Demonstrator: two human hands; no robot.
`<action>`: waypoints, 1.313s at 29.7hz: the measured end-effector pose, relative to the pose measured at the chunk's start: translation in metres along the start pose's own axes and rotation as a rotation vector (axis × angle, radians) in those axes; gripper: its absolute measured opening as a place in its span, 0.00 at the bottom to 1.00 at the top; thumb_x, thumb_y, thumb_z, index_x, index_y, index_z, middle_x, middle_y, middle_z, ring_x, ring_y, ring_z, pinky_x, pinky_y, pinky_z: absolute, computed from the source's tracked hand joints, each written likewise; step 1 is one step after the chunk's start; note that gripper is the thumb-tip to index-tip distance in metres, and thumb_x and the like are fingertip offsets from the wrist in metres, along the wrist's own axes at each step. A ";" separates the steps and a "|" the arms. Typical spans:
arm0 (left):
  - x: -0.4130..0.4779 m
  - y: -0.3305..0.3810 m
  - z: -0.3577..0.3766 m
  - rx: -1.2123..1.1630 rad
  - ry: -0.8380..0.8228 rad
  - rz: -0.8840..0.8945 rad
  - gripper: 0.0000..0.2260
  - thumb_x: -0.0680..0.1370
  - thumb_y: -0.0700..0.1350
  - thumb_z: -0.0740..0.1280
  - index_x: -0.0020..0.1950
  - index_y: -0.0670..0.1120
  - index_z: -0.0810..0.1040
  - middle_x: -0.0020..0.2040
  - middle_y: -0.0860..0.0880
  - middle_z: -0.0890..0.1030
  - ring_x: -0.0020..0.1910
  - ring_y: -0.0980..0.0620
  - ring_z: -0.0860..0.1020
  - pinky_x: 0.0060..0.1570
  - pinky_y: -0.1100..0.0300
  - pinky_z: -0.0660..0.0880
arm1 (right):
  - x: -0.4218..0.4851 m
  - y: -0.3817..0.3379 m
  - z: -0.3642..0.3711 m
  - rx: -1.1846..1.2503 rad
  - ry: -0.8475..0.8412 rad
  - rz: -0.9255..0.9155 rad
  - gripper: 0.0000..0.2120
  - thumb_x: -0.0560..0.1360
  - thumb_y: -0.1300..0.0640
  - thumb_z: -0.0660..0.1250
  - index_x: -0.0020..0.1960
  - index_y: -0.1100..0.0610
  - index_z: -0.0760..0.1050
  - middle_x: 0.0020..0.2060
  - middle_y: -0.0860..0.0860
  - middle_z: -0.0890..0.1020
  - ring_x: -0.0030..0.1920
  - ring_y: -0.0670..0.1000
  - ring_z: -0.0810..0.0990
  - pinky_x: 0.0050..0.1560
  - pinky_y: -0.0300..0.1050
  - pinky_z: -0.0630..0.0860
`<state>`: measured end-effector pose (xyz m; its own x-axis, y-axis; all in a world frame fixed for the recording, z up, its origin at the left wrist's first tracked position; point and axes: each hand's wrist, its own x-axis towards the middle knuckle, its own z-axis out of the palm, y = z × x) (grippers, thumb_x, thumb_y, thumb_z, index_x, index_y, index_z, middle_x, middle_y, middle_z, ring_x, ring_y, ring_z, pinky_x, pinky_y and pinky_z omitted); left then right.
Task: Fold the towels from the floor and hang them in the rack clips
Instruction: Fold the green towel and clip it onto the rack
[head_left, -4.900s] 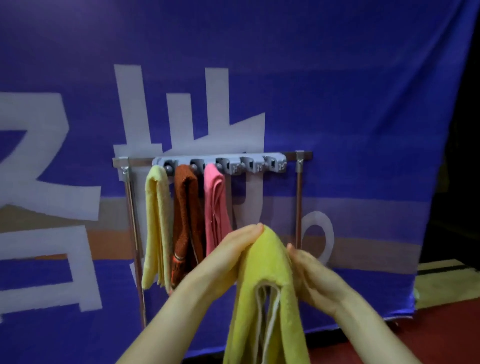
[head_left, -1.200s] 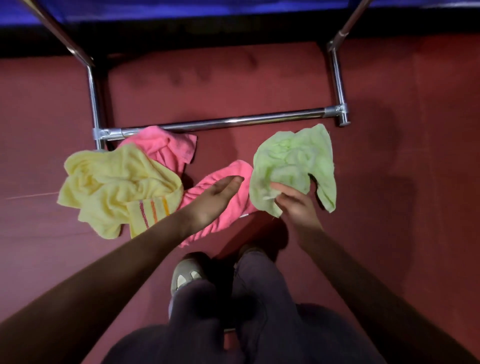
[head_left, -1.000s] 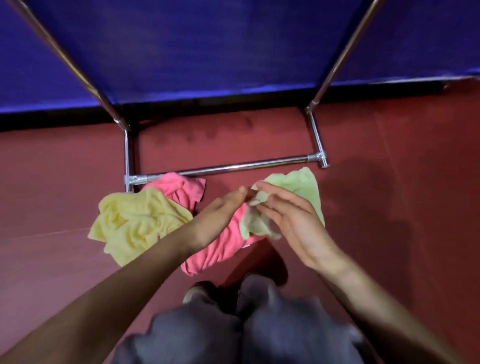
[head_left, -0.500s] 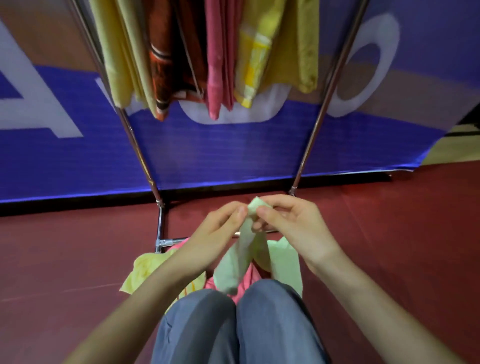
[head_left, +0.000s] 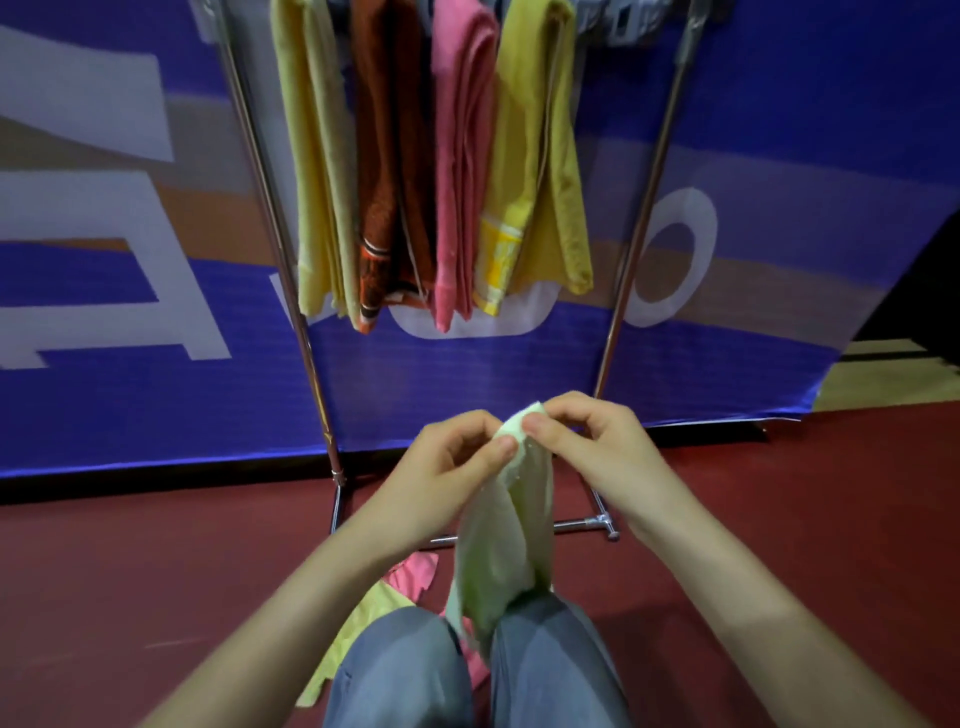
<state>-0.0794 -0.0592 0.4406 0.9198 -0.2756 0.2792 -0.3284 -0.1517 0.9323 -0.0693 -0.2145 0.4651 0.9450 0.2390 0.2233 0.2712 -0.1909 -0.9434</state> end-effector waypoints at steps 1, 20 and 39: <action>0.002 0.001 0.000 -0.007 0.001 -0.005 0.11 0.71 0.51 0.64 0.37 0.45 0.76 0.32 0.50 0.75 0.34 0.57 0.72 0.36 0.66 0.68 | 0.001 -0.003 -0.001 0.017 -0.015 -0.001 0.06 0.72 0.62 0.67 0.38 0.53 0.79 0.35 0.50 0.80 0.36 0.39 0.76 0.41 0.31 0.72; -0.008 0.005 -0.065 0.174 0.094 -0.271 0.14 0.77 0.45 0.61 0.35 0.39 0.76 0.30 0.49 0.77 0.30 0.57 0.75 0.32 0.69 0.71 | 0.063 -0.072 -0.093 -0.038 0.509 -0.075 0.06 0.73 0.55 0.66 0.37 0.50 0.76 0.34 0.48 0.77 0.40 0.47 0.76 0.46 0.45 0.75; 0.006 0.005 -0.045 -0.007 0.170 -0.569 0.12 0.76 0.43 0.65 0.34 0.38 0.78 0.22 0.49 0.74 0.19 0.58 0.72 0.21 0.68 0.69 | 0.035 0.030 -0.017 0.103 0.434 0.053 0.04 0.71 0.61 0.68 0.42 0.63 0.80 0.31 0.50 0.79 0.30 0.38 0.76 0.31 0.27 0.70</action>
<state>-0.0656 -0.0193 0.4577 0.9726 0.0028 -0.2324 0.2271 -0.2245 0.9476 -0.0245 -0.2280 0.4484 0.9522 -0.1946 0.2354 0.2214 -0.0913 -0.9709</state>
